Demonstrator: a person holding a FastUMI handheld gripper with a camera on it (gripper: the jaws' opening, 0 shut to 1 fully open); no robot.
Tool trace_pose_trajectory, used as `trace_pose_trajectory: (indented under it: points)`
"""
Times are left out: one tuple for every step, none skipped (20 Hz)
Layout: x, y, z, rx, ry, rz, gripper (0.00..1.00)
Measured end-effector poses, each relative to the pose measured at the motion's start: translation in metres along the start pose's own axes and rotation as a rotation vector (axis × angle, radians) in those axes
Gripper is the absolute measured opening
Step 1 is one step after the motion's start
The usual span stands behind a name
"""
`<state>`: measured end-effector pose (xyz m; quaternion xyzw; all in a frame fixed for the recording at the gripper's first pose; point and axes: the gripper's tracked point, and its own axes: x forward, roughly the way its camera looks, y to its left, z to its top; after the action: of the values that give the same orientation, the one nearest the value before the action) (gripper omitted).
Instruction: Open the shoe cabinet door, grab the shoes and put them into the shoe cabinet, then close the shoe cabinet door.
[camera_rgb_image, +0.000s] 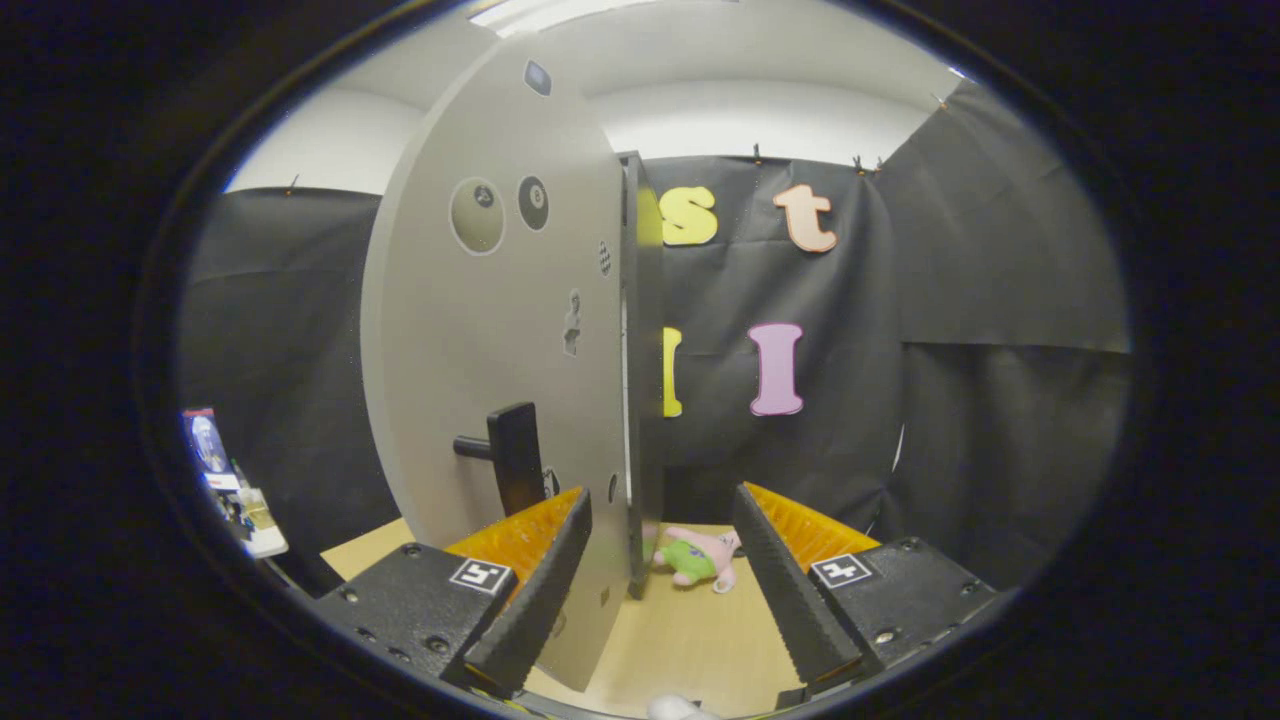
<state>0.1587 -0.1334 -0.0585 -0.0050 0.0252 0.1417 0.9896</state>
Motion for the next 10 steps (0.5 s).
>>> trace_pose_trajectory:
  points:
    - [0.001, 0.004, -0.001, 0.004, 0.006, 0.006, 0.94]
    - [0.001, 0.01, -0.001, 0.007, 0.008, 0.011, 0.94]
    - [0.001, 0.015, 0.0, 0.003, 0.009, 0.013, 0.94]
    - [0.002, 0.02, 0.001, -0.003, 0.01, 0.012, 0.94]
    - [0.001, 0.027, 0.001, -0.005, 0.011, 0.01, 0.94]
    - [0.002, 0.035, 0.0, -0.003, 0.014, 0.01, 0.94]
    - [0.004, 0.043, -0.001, -0.003, 0.018, 0.009, 0.94]
    - [0.004, 0.052, -0.001, -0.004, 0.022, 0.006, 0.94]
    - [0.005, 0.06, -0.001, -0.007, 0.026, 0.001, 0.94]
    - [0.007, 0.068, 0.0, -0.008, 0.028, -0.004, 0.94]
